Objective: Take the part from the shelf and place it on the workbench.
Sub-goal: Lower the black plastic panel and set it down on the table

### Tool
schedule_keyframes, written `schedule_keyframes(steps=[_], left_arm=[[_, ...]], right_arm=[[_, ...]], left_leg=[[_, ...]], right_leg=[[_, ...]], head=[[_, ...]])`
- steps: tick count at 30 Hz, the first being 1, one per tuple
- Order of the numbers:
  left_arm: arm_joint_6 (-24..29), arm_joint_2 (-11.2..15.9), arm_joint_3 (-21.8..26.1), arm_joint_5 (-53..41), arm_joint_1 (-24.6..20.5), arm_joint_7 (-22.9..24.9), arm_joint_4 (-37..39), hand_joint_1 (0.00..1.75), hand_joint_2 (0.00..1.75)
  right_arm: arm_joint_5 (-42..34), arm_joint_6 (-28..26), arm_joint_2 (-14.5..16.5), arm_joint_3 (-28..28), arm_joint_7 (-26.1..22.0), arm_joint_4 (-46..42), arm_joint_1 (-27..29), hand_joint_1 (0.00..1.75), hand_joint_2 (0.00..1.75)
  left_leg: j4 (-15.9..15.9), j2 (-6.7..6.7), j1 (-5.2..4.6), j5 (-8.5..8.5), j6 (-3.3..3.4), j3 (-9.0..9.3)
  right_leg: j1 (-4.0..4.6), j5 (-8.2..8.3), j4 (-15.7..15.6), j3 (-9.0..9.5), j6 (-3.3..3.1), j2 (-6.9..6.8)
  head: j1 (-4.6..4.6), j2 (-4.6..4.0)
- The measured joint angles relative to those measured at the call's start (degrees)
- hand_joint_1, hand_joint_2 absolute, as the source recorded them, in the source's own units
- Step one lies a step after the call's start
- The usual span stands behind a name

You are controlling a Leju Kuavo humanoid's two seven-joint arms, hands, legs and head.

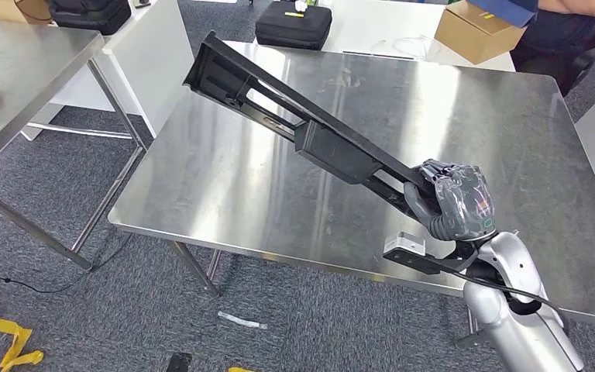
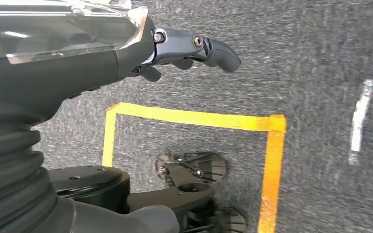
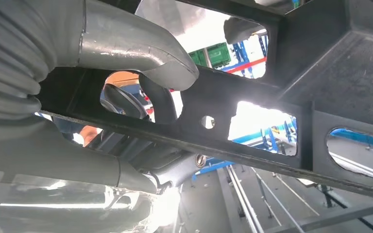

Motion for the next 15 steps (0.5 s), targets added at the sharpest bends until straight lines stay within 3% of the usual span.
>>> schedule_keyframes(steps=[2, 4, 6, 8, 10, 12, 15], left_arm=[[0.0, 0.0, 0.0, 0.0, 0.0, 0.0, 0.0, 0.0, 1.75], [0.0, 0.0, 0.0, 0.0, 0.1, 0.0, 0.0, 0.0, 1.75], [0.0, 0.0, 0.0, -0.1, 0.2, 0.1, 0.0, 0.0, 1.75], [0.0, 0.1, 0.0, -0.1, 0.1, 0.1, 0.0, 0.0, 1.75], [0.0, 0.1, 0.0, -0.1, 0.1, 0.1, 0.0, 0.0, 1.75], [0.0, 0.0, 0.0, -0.2, 0.0, 0.1, 0.0, 0.0, 1.75], [0.0, -0.1, 0.0, -0.2, -0.1, 0.1, 0.0, 0.0, 1.75]], right_arm=[[0.0, 0.0, 0.0, 0.0, 0.0, 0.0, 0.0, 1.69, 1.75], [0.0, 0.0, 0.0, 0.1, -0.1, 0.0, 0.0, 1.69, 1.75], [-0.1, 0.0, 0.0, 0.1, -0.1, 0.2, 0.1, 1.69, 1.75], [-0.1, 0.0, -0.2, 0.1, -0.1, 0.2, 0.0, 1.69, 1.75], [-0.1, 0.0, -0.3, 0.1, -0.1, 0.2, 0.0, 1.69, 1.75], [-0.1, 0.0, -0.5, 0.1, -0.2, 0.2, -0.1, 1.69, 1.75], [-0.2, 0.0, -0.7, 0.1, -0.2, 0.3, 0.2, 1.69, 1.75]], left_leg=[[1.4, 0.02, 0.01, -0.39, -0.06, -0.94], [4.5, 0.13, 0.06, -0.14, -0.17, -3.73], [-1.2, 0.28, 0.02, 4.74, 0.26, -3.0], [-8.9, 0.27, -0.24, 8.7, 1.11, -0.17], [-9.6, 0.16, -0.28, 8.49, 1.88, 0.54], [-10.2, 0.13, -0.14, 8.39, 2.62, 1.35], [-10.3, 0.1, -0.21, 7.62, 3.21, 2.17]], right_leg=[[0.03, -0.09, 0.0, 0.09, -0.11, -0.01], [0.12, -0.57, 0.0, 0.61, -0.28, 0.02], [0.4, -1.93, 0.0, 2.06, 0.23, 0.18], [0.63, -3.04, -0.2, 3.14, 1.19, 0.34], [0.66, -3.46, -0.1, 3.13, 1.89, 0.28], [0.64, -4.85, 3.4, 1.3, 1.99, 0.16], [0.57, -7.43, 14.1, -5.45, 1.78, 0.13]], head=[[0.0, 0.0], [-0.02, 0.0], [0.03, 0.0], [0.07, 0.0], [0.08, 0.0], [0.23, 0.0], [0.38, 0.0]])
